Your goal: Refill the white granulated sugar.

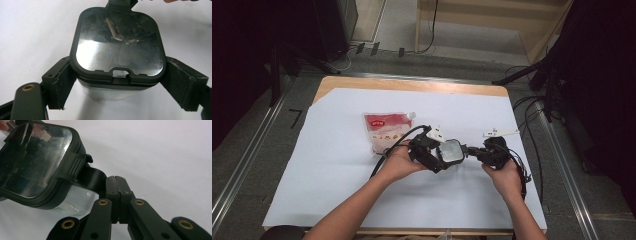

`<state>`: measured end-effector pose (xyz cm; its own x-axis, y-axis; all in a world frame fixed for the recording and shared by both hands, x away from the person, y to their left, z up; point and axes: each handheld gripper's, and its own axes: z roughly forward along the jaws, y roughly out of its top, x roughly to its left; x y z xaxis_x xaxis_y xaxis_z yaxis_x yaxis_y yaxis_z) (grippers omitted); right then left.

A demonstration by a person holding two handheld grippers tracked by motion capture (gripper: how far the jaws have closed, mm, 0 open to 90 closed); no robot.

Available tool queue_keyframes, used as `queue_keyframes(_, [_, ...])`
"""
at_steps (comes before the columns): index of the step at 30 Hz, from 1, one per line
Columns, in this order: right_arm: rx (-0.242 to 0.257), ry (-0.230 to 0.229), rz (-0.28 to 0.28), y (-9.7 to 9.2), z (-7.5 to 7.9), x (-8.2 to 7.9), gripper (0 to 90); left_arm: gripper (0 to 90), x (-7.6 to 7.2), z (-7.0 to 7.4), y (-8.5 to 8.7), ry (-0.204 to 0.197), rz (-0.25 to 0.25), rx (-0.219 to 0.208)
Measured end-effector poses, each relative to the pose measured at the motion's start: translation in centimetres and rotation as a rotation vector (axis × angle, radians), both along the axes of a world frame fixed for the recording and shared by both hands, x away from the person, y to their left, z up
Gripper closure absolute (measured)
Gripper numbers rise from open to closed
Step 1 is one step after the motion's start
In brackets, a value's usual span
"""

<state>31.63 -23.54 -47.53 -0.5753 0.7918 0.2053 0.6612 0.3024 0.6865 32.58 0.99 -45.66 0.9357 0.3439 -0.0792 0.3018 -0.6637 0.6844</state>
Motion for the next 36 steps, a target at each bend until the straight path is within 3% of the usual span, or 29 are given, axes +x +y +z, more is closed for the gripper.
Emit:
queue_keyframes(15, [0.002,0.004,0.001,0.1,0.1,-0.1,90.0,18.3,-0.3,2.0,-0.3,-0.05,-0.01,-0.026])
queue_keyframes(16, [0.002,0.004,0.001,0.1,0.1,-0.1,90.0,22.6,-0.2,2.3,-0.1,0.004,-0.037,-0.08])
queue_keyframes(17, [0.003,0.006,0.003,0.1,0.1,-0.1,90.0,37.9,-0.1,2.4,0.0,0.029,-0.051,-0.113])
queue_keyframes(18, [0.004,0.007,0.006,0.1,0.1,-0.1,90.0,42.9,-0.1,2.6,-0.1,0.029,-0.042,-0.119])
queue_keyframes(20, [0.002,0.008,0.004,0.2,0.1,-0.2,90.0,37.9,-0.2,3.0,-0.5,0.008,-0.048,-0.074])
queue_keyframes(23, [0.003,0.006,0.006,0.1,0.1,-0.2,90.0,41.6,-0.4,3.4,-0.8,-0.008,-0.062,-0.048])
queue_keyframes(29, [0.006,0.011,0.004,0.1,0.1,-0.2,90.0,52.6,-0.8,4.5,-1.5,-0.024,-0.077,-0.023])
queue_keyframes(36, [0.011,0.013,0.002,0.1,0.1,-0.2,90.0,64.4,-1.0,5.5,-2.3,-0.01,-0.088,-0.006])
